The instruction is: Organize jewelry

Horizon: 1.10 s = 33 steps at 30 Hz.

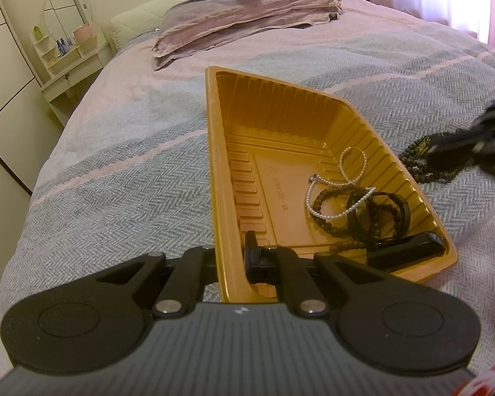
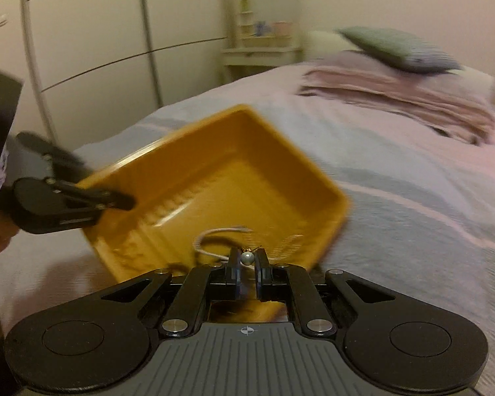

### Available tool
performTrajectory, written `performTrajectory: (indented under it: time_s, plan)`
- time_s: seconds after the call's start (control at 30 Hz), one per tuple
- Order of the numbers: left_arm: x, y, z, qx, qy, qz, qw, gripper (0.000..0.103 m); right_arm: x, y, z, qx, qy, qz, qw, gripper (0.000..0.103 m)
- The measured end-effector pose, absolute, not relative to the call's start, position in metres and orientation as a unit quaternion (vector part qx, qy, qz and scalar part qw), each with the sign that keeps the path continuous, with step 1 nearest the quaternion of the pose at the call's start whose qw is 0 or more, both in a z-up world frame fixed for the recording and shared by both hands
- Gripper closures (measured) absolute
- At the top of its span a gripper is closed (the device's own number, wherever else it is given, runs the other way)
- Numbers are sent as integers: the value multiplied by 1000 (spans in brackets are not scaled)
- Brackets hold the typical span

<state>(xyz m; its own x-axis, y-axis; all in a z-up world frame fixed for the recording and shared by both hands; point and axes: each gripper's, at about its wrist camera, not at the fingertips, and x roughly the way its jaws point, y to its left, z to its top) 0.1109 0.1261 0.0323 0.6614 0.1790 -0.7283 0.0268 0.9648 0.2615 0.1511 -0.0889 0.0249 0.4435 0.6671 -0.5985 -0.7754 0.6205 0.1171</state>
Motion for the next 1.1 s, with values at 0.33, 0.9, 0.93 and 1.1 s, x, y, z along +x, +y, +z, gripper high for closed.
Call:
performTrajectory:
  time_s: [0.33,0.9,0.93,1.1]
  plan:
    - [112,127,30,126,411,42,902,98,158,-61,9,-59,326,454,827,91]
    - [111,127,30,124,408,42,903,98,178,-241,-13,4,341,192,920,43]
    - [111,127,30,124,408,42,904,98,178,-249,-15,5,344,182,921,43]
    - [111,126,32,125,407,42,904,98,176,-272,-29,-7,357,150,922,50]
